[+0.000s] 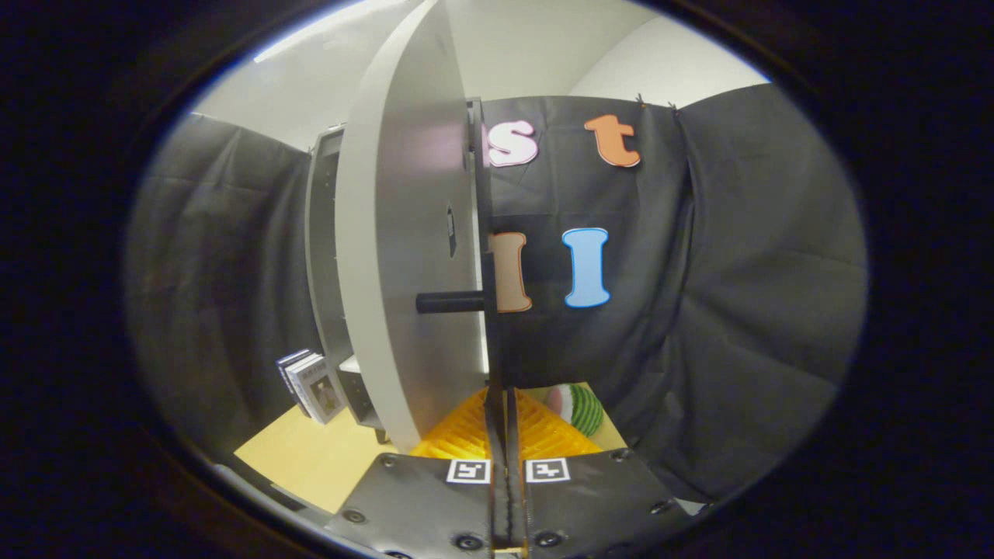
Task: Open the shoe cabinet door, grab the shoes and put them into the shoe cabinet, then close the shoe cabinet door.
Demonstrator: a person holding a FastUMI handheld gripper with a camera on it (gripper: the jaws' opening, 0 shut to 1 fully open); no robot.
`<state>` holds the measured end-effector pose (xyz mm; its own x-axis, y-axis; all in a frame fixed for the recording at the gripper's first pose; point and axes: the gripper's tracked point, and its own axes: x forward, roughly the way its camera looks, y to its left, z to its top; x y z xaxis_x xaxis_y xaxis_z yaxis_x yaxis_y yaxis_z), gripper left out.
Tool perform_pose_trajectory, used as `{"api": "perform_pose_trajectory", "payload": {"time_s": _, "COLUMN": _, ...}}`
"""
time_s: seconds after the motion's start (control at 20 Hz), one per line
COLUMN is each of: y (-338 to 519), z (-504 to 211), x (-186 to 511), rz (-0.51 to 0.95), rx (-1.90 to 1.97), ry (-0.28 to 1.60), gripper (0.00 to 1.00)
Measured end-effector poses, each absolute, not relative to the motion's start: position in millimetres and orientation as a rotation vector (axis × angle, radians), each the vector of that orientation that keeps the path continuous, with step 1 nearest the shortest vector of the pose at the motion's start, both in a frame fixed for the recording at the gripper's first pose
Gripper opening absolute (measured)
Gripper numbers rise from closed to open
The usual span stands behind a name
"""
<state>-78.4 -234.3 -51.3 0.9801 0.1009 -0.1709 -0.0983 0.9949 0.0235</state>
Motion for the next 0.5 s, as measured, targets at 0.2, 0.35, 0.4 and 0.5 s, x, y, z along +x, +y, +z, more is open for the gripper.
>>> {"api": "perform_pose_trajectory", "payload": {"time_s": 0.2, "y": -241.9, "z": -48.6, "x": -94.0, "rz": 0.099, "rx": 0.009, "ry": 0.163, "gripper": 0.05}}
{"api": "perform_pose_trajectory", "payload": {"time_s": 0.35, "y": -243.7, "z": -43.1, "x": -118.6, "rz": 0.079, "rx": 0.021, "ry": 0.153, "gripper": 0.06}}
{"api": "perform_pose_trajectory", "payload": {"time_s": 0.4, "y": -241.8, "z": -38.3, "x": -128.8, "rz": 0.071, "rx": 0.025, "ry": 0.137, "gripper": 0.06}}
{"api": "perform_pose_trajectory", "payload": {"time_s": 0.5, "y": -238.2, "z": -31.4, "x": -145.8, "rz": 0.048, "rx": 0.032, "ry": 0.112, "gripper": 0.06}}
